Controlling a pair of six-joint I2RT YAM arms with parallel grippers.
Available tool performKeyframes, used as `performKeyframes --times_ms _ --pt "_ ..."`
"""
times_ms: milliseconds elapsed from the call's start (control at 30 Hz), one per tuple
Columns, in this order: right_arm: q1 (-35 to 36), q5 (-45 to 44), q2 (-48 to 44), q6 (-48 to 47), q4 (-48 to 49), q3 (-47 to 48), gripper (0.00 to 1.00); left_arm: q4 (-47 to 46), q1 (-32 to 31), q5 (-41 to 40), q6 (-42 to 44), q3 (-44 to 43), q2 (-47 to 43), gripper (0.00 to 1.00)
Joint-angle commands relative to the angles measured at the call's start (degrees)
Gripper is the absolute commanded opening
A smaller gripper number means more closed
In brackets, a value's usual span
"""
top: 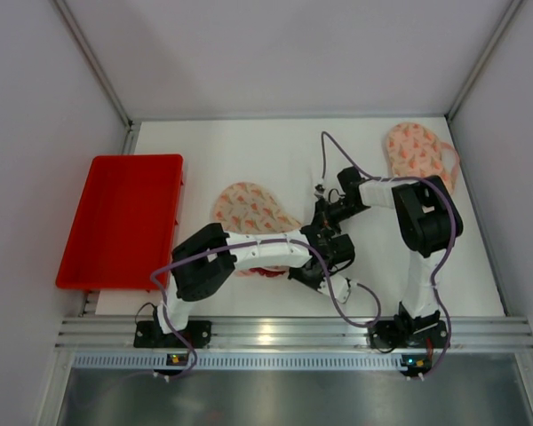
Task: Place the bra in the laundry bag and zip it closed
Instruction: Zip the zipper on the laundry bag, then adjust the bra in the laundry bag.
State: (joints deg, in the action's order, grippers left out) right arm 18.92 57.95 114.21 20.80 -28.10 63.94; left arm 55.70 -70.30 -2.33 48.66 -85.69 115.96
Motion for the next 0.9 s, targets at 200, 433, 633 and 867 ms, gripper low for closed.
performKeyframes --times_ms 200,433,633,867 --pt "-1.52 -1.88 -0.92 -2.86 0.77 2.50 0.10 0.12 -1.06 5.84 -1.37 -1.14 -7.41 0.26" --pt "-3.00 -3.19 -5.13 -4.71 -5.20 4.26 0.69 -4.19 -0.89 8.83 -6.12 -3.70 -19.36 0.40" --pt "-7.31 -5.13 -9.88 -7.35 -11.01 4.62 0.87 -12.35 4.54 6.54 -16.92 1.22 -30.15 0.84" --pt "-5.04 -1.44 -15.51 1.07 -0.41 -7.76 0.81 -29.66 21.85 4.08 -28.36 19.39 -43.60 0.98"
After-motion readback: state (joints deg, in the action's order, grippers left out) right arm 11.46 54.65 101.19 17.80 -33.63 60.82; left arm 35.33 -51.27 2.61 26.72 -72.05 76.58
